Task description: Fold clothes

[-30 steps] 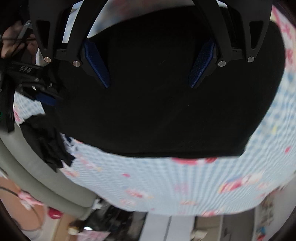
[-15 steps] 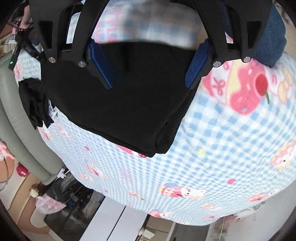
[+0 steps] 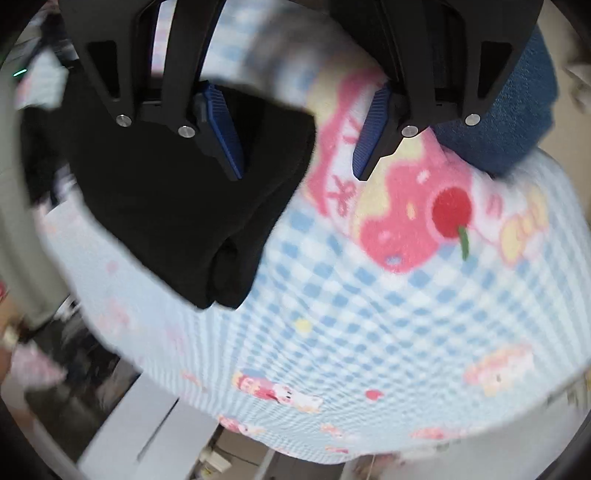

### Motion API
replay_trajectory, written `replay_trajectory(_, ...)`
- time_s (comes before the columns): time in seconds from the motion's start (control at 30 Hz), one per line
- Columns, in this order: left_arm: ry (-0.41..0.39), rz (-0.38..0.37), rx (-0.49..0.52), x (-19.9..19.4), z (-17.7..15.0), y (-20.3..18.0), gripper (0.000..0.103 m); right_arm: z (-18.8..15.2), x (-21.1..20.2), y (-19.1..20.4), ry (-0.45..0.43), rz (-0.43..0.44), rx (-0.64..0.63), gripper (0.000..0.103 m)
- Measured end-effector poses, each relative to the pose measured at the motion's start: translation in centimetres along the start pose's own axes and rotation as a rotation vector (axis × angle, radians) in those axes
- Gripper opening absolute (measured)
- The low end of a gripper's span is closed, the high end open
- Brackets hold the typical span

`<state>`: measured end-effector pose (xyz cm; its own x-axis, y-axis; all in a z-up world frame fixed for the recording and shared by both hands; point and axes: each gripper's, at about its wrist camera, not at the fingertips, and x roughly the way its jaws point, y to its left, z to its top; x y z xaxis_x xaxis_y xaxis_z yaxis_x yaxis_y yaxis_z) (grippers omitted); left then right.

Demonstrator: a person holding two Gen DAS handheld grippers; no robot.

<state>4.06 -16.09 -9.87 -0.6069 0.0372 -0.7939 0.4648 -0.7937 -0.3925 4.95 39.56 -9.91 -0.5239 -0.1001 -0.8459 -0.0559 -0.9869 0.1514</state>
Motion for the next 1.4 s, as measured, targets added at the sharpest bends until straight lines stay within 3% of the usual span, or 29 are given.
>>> replay_trajectory(0.1, 0.016, -0.108, 0.026, -0.6, -0.8, -1.1, 0.069, 0.2, -1.7, -1.0, -0.032, -0.015, 0.051, 0.088)
replay_trajectory(0.17, 0.055, -0.199, 0.035, -0.3, -1.7, -2.2, 0.069, 0.2, -2.9, -0.8, -0.059, 0.025, 0.058, 0.088)
replay_trajectory(0.27, 0.118, -0.274, 0.038, 1.4, -3.3, -3.5, 0.07, 0.2, -3.5, 0.0, -0.071, 0.124, 0.049, 0.09)
replay_trajectory(0.3, 0.147, -0.265, 0.042, 2.3, -3.9, -3.8, 0.07, 0.0, -2.8, 0.3, -0.049, 0.139, 0.036, 0.09)
replay_trajectory(0.4, 0.198, -0.204, 0.049, 3.9, -5.4, -4.3, 0.07, -0.8, 0.2, -0.3, 0.061, 0.074, 0.073, 0.087)
replay_trajectory(0.47, 0.192, -0.197, 0.012, 4.1, -5.2, -3.5, 0.07, -1.3, 0.5, -1.8, 0.064, 0.114, 0.13, 0.086)
replay_trajectory(0.53, 0.172, -0.209, -0.045, 4.0, -4.5, -2.5, 0.07, -1.3, -0.1, -2.2, 0.048, 0.079, 0.101, 0.086)
replay_trajectory(0.67, 0.144, -0.256, -0.012, 3.3, -4.2, -2.9, 0.073, -1.3, -1.5, -3.1, 0.041, 0.027, 0.112, 0.087)
replay_trajectory(0.77, 0.161, -0.372, -0.038, 3.8, -4.6, -3.0, 0.076, -1.6, -1.4, -3.3, 0.116, 0.236, 0.187, 0.087)
replay_trajectory(0.9, 0.188, -0.399, -0.123, 5.4, -4.7, -2.2, 0.076, -1.9, -0.7, -1.5, 0.174, 0.457, 0.178, 0.092)
replay_trajectory(1.0, 0.148, -0.388, -0.162, 4.6, -4.9, -1.3, 0.076, -2.4, 0.7, -1.0, 0.21, 0.479, 0.219, 0.092)
replay_trajectory(1.1, 0.071, -0.358, -0.152, 3.6, -3.8, -1.1, 0.077, -2.9, 0.4, -1.1, 0.184, 0.482, 0.266, 0.092)
replay_trajectory(1.3, 0.054, -0.428, -0.161, 5.1, -3.0, -1.8, 0.084, -1.2, -0.1, -0.8, 0.101, 0.599, 0.304, 0.093)
replay_trajectory(1.4, 0.089, -0.396, -0.161, 6.8, -3.3, -2.9, 0.086, -1.7, 1.1, 0.0, 0.142, 0.561, 0.291, 0.093)
